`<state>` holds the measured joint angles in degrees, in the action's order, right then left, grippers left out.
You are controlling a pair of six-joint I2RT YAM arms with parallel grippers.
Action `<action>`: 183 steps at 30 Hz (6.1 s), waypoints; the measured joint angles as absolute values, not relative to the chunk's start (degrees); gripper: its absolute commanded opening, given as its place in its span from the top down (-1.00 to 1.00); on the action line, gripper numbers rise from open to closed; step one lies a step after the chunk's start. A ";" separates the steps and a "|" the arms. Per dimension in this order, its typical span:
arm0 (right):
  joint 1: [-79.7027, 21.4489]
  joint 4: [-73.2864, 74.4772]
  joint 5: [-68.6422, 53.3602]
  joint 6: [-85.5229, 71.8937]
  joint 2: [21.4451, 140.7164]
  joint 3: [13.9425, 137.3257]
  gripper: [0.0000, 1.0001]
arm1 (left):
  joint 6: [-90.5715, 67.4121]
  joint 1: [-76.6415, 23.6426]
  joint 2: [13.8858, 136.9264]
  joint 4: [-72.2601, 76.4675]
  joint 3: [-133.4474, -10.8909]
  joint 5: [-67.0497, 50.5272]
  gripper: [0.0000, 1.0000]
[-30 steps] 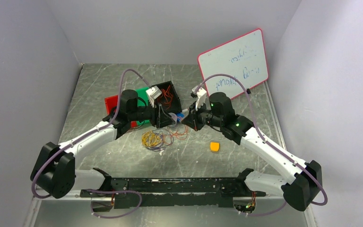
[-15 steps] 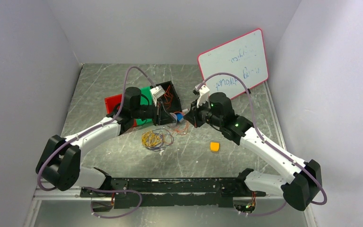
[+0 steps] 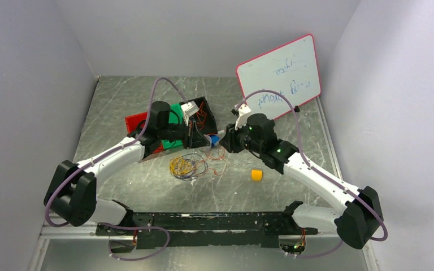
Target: Untangle the cables
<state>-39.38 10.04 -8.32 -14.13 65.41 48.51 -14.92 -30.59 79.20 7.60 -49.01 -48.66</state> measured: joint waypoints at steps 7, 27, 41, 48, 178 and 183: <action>-39.35 9.54 -7.49 -14.13 65.49 48.34 0.07 | -14.83 -30.59 79.20 5.37 -51.13 -47.57 0.86; -39.33 -12.95 -4.80 -18.26 70.74 38.70 -0.02 | -15.73 -34.35 79.72 -10.83 -86.11 -42.11 0.86; -39.33 -18.72 -3.60 -23.09 72.53 28.95 0.01 | -13.19 -33.89 91.15 -26.85 -121.21 -32.91 0.86; -39.33 -17.06 -1.74 -23.35 65.58 25.56 -0.05 | -12.67 -33.08 94.91 -29.98 -129.27 -29.74 0.86; -35.20 7.20 -13.45 -19.09 71.72 56.55 1.00 | -10.81 -18.04 105.19 -10.52 -83.20 -20.25 0.86; -35.20 6.98 -13.82 -19.33 71.96 56.55 1.00 | -10.17 -18.04 107.24 -14.33 -87.59 -13.50 0.86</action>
